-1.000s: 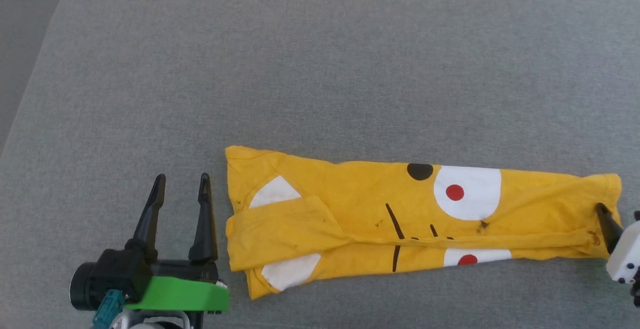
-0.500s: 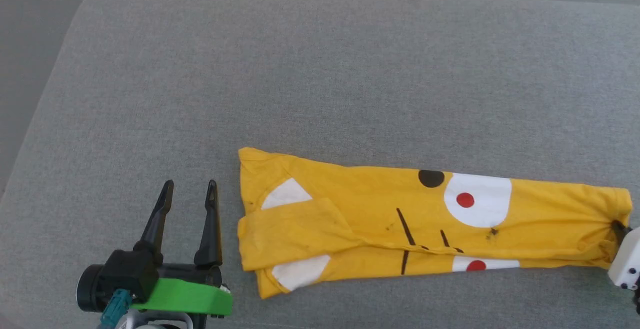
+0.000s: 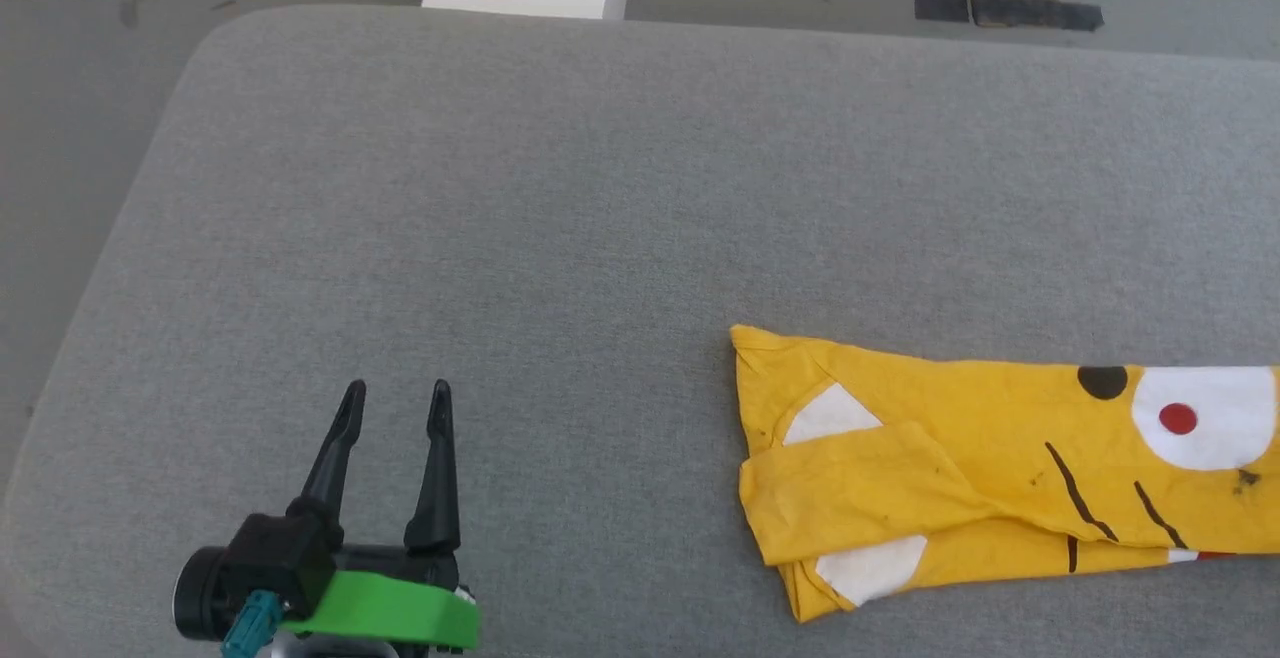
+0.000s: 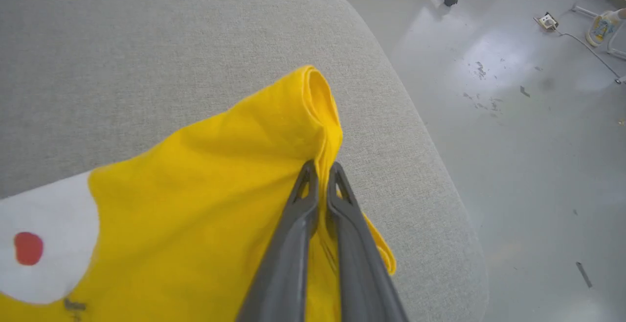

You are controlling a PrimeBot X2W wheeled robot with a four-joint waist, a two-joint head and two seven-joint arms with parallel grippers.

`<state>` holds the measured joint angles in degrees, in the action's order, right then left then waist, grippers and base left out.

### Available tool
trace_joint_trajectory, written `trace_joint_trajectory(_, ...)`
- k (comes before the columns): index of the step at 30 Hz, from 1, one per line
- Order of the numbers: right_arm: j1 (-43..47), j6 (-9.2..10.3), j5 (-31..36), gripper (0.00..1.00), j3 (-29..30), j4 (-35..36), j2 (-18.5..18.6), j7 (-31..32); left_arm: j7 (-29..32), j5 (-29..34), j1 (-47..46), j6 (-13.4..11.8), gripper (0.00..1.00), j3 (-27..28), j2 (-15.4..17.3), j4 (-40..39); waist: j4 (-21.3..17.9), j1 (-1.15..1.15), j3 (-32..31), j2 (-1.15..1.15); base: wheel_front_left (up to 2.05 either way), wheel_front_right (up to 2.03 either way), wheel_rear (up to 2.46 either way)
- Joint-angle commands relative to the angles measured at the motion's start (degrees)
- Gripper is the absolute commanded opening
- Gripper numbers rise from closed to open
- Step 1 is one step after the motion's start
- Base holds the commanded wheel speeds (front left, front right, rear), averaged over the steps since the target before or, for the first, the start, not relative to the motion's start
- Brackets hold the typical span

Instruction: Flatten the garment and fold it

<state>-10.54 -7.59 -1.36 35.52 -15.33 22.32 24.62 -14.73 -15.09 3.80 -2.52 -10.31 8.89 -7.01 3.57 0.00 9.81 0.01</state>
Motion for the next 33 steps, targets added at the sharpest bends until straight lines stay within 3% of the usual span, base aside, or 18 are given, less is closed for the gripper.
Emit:
trace_joint_trajectory(1, 0.1, 0.1, -1.1, 0.0, -0.7, 0.4, -1.6, -0.4, -0.3, 0.7, 0.9, 0.1, 1.0, 0.2, -0.6, 0.1, 0.5, 0.0, -0.8, -0.01, 0.0, 0.0, 0.0)
trace_joint_trajectory(5, 0.6, 0.1, -7.0, 0.0, -5.3, 3.6, -6.3, 1.3, -0.3, 0.5, 1.6, 0.3, 1.0, 0.3, -1.6, 0.5, 0.8, 0.0, -1.8, -0.01, 0.0, 0.0, 0.0)
trace_joint_trajectory(10, 2.7, 0.1, -14.6, 0.0, -17.0, 12.0, -11.1, 7.2, -0.3, 0.5, 2.0, 0.8, 1.0, 0.6, -2.7, 0.8, 0.9, 0.0, -2.7, -0.01, 0.0, 0.0, 0.0)
trace_joint_trajectory(18, 2.7, 0.1, -19.0, 0.0, -34.5, 22.1, -14.7, 14.3, -0.3, 0.7, 1.6, 1.9, 1.0, 1.7, -3.7, 0.9, 2.3, 0.0, -2.7, -0.01, 0.0, 0.0, 0.0)
trace_joint_trajectory(26, -0.3, 0.1, -17.8, 0.0, -42.9, 17.0, -16.5, 15.4, -0.3, 0.6, 0.4, 3.0, 1.0, 1.4, -4.7, 1.8, 5.9, 0.0, -1.4, -0.01, 0.0, 0.0, 0.0)
trace_joint_trajectory(32, -1.2, 0.1, -16.0, 0.0, -44.2, 9.4, -17.9, 14.1, -0.3, 0.4, -0.7, 3.6, 1.0, 1.0, -5.3, 2.6, 8.5, 0.0, -0.7, -0.01, 0.0, 0.0, 0.0)
trace_joint_trajectory(33, -1.3, 0.1, -15.6, 0.06, -44.3, 8.3, -18.1, 13.9, -0.3, 0.4, -0.9, 3.7, 1.0, 1.0, -5.4, 2.8, 8.8, 0.0, -0.6, -0.01, 0.0, 0.0, 0.0)
